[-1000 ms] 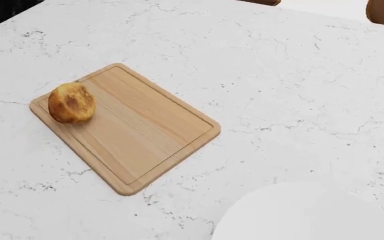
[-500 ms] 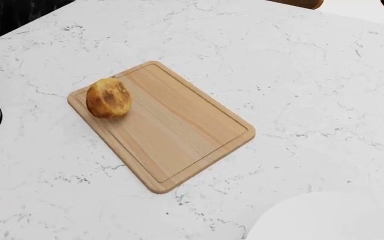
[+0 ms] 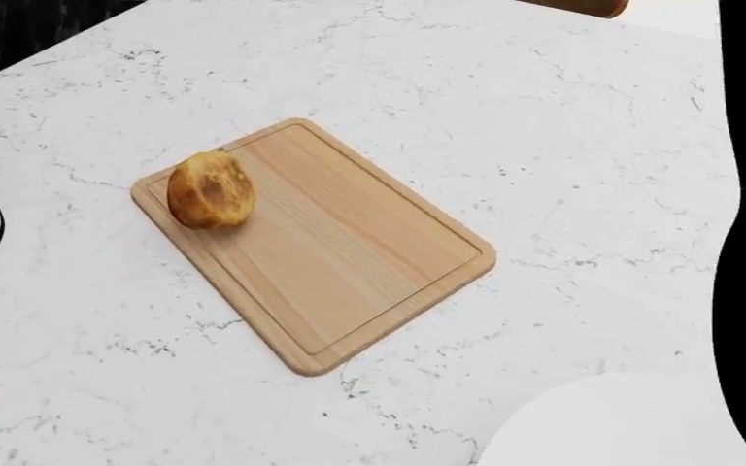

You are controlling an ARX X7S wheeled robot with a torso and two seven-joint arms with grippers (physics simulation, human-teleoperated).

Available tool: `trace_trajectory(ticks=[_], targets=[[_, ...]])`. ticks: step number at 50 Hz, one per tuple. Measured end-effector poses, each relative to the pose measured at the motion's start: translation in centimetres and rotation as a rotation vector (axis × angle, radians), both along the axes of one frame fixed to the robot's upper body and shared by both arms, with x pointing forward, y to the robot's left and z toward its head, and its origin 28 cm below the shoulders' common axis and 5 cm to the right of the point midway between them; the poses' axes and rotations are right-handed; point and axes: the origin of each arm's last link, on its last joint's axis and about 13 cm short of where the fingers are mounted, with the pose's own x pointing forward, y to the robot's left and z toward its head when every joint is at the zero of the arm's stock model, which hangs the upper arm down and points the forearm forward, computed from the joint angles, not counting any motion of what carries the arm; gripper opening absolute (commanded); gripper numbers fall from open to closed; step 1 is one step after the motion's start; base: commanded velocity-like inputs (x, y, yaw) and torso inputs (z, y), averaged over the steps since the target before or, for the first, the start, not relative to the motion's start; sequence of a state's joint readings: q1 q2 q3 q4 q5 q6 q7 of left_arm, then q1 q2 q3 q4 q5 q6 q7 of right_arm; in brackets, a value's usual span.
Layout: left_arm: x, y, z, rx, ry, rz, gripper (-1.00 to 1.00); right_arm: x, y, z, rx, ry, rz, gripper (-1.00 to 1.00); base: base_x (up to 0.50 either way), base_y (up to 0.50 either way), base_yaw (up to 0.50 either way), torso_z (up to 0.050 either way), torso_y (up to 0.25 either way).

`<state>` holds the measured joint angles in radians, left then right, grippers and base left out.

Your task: Place all breads on the cutting board.

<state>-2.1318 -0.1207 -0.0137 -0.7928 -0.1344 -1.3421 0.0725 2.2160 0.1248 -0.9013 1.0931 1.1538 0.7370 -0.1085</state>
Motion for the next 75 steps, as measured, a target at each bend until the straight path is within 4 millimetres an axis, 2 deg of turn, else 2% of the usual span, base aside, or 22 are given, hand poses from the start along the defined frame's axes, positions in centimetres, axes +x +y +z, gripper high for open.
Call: trace_trajectory(ticks=[7, 18, 47, 60, 75], targets=[[-0.1, 0.1, -0.1, -0.001, -0.005, -0.003, 1.0, -0.9, 0.2, 1.8, -0.013, -0.032, -0.008, -1.0, 0.0, 0.0, 0.0, 0.0, 0.0], [-0.3, 0.3, -0.1, 0.001, -0.016, -0.007, 1.0, -1.6, 0.7, 2.9, -0.025, -0.058, -0.007, -1.0, 0.0, 0.0, 0.0, 0.0, -0.029], [-1.4, 0.4, 0.9, 0.014, -0.05, -0.002, 1.0, -1.8, 1.2, 3.0, -0.023, -0.049, 0.013, -1.0, 0.0, 0.0, 0.0, 0.0, -0.157], [-2.0, 0.6, 1.0, 0.007, -0.071, 0.003, 1.0, -0.6, 2.1, 1.4, 0.019, 0.013, 0.045, -1.0, 0.0, 0.0, 0.0, 0.0, 0.0], [-2.1, 1.2, 0.2, 0.006, -0.074, 0.013, 1.0, 3.0, 2.8, -3.9, 0.171, 0.156, 0.036, -1.0, 0.0, 0.0, 0.0, 0.0, 0.0]])
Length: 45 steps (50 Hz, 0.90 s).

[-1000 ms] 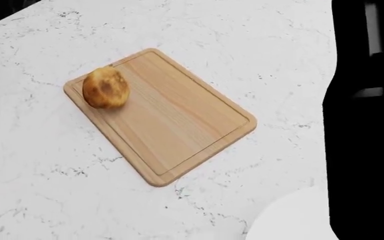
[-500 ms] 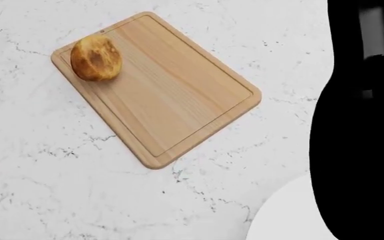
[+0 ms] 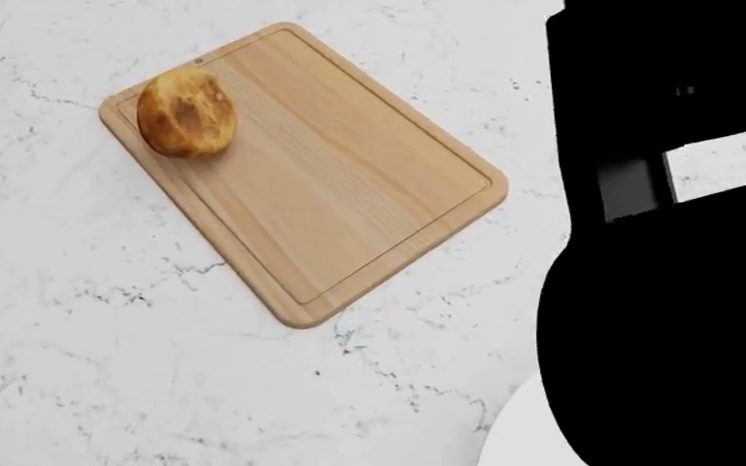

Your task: Place all breads on the cutting board.

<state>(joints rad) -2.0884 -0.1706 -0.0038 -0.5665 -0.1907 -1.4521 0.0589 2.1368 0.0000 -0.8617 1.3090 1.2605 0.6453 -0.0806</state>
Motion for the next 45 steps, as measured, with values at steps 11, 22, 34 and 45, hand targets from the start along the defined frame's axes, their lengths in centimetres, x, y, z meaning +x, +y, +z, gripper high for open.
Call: trace_trajectory(ticks=[11, 22, 34, 45], targets=[[0.2, 0.3, -0.9, 0.003, 0.012, 0.012, 1.0, 2.4, 0.5, -4.7, 0.124, 0.102, -0.007, -1.0, 0.0, 0.0, 0.0, 0.0, 0.0], [0.3, 0.4, -1.2, 0.007, 0.018, 0.022, 1.0, 3.3, 1.4, -7.4, 0.217, 0.177, 0.034, -1.0, 0.0, 0.0, 0.0, 0.0, 0.0], [0.3, 0.9, -1.7, 0.006, 0.025, 0.031, 1.0, 4.1, 1.5, -9.9, 0.286, 0.256, 0.03, -1.0, 0.0, 0.0, 0.0, 0.0, 0.0], [0.1, 1.0, -1.8, 0.005, 0.029, 0.038, 1.0, 4.5, 1.5, -12.2, 0.308, 0.34, 0.012, -1.0, 0.0, 0.0, 0.0, 0.0, 0.0]])
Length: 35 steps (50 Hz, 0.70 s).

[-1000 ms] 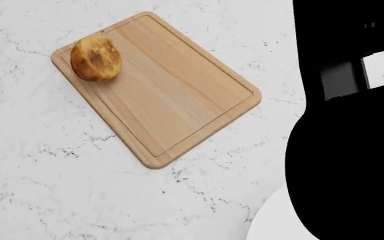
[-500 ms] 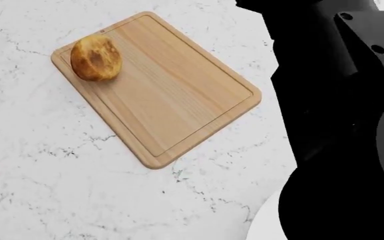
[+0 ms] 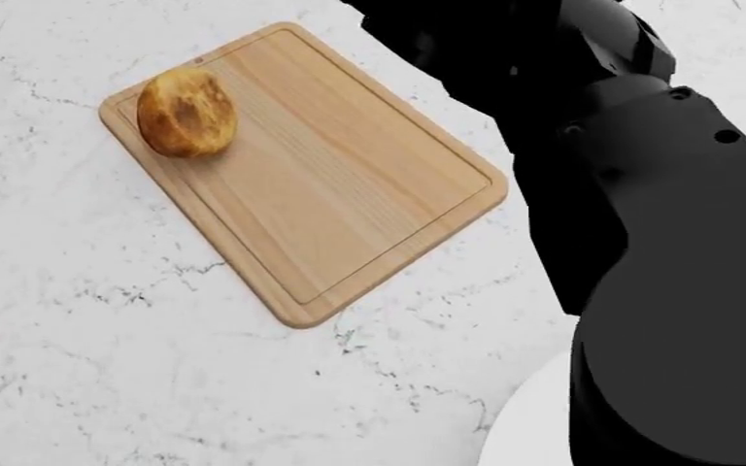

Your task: Place all breads on the cutting board.

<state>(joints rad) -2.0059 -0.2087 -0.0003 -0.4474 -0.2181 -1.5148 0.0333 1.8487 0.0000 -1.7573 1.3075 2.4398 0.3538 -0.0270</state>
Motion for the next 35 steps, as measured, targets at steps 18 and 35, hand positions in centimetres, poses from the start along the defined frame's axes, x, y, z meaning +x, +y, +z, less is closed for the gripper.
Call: trace_trajectory(ticks=[18, 35], targets=[[0.1, 0.0, -0.1, -0.001, 0.004, 0.011, 1.0, 0.4, -0.1, -3.5, -0.006, 0.112, -0.009, -1.0, 0.0, 0.0, 0.0, 0.0, 0.0], [0.2, -0.1, -0.3, -0.001, 0.008, 0.013, 1.0, 0.6, -0.4, -5.4, 0.011, 0.167, -0.027, -1.0, 0.0, 0.0, 0.0, 0.0, 0.001]])
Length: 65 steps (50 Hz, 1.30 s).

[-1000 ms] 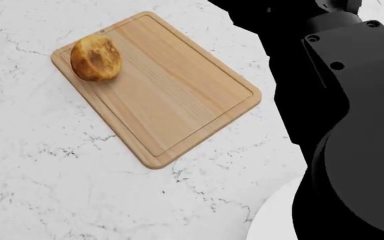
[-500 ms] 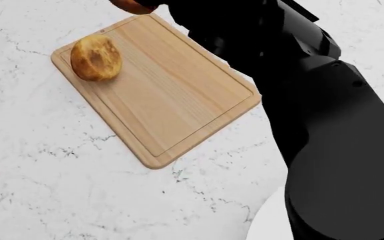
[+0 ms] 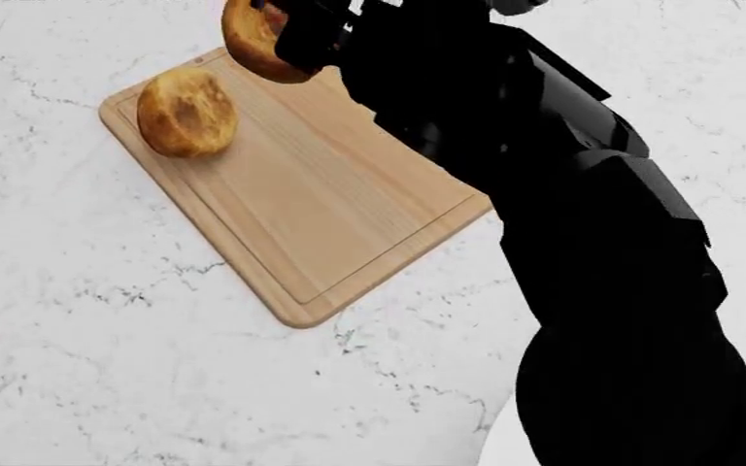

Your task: Place all breads on the cutting board.

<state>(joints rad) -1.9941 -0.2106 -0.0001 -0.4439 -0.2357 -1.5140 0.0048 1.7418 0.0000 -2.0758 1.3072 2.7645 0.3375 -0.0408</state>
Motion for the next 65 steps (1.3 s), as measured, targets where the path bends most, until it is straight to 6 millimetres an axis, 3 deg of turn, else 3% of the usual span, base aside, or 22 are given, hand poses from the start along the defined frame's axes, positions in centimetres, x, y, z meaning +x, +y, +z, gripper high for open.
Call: trace_trajectory(ticks=[5, 6, 24, 44, 51, 58, 65], targets=[[0.0, 0.0, -0.1, -0.002, 0.002, 0.001, 1.0, 0.0, 0.0, -0.3, 0.0, 0.011, 0.005, -1.0, 0.0, 0.0, 0.0, 0.0, 0.0], [0.0, 0.0, -0.1, -0.002, 0.002, 0.002, 1.0, 0.0, 0.0, -0.4, -0.002, 0.014, 0.01, 1.0, 0.0, 0.0, 0.0, 0.0, 0.0], [0.0, 0.0, -0.1, -0.007, 0.008, 0.007, 1.0, -0.3, -0.4, -0.5, -0.059, 0.043, 0.054, 1.0, 0.0, 0.0, 0.0, 0.0, 0.0], [-0.3, -0.2, -0.7, 0.005, 0.009, -0.005, 1.0, -1.6, -3.5, 7.8, -0.311, -0.157, 0.062, 1.0, 0.0, 0.0, 0.0, 0.0, 0.001], [-0.6, -0.1, -1.3, 0.026, 0.01, -0.009, 1.0, -3.2, -4.8, 10.4, -0.403, -0.208, 0.045, 1.0, 0.0, 0.0, 0.0, 0.0, 0.0], [-2.0, -0.2, -1.6, 0.052, -0.008, -0.031, 1.0, -5.8, -6.7, 11.0, -0.459, -0.172, 0.037, 1.0, 0.0, 0.0, 0.0, 0.0, 0.0], [-4.3, -0.3, -1.3, 0.071, -0.046, -0.062, 1.0, -9.1, -7.2, 11.8, -0.489, -0.206, 0.065, 1.0, 0.0, 0.0, 0.0, 0.0, 0.0]])
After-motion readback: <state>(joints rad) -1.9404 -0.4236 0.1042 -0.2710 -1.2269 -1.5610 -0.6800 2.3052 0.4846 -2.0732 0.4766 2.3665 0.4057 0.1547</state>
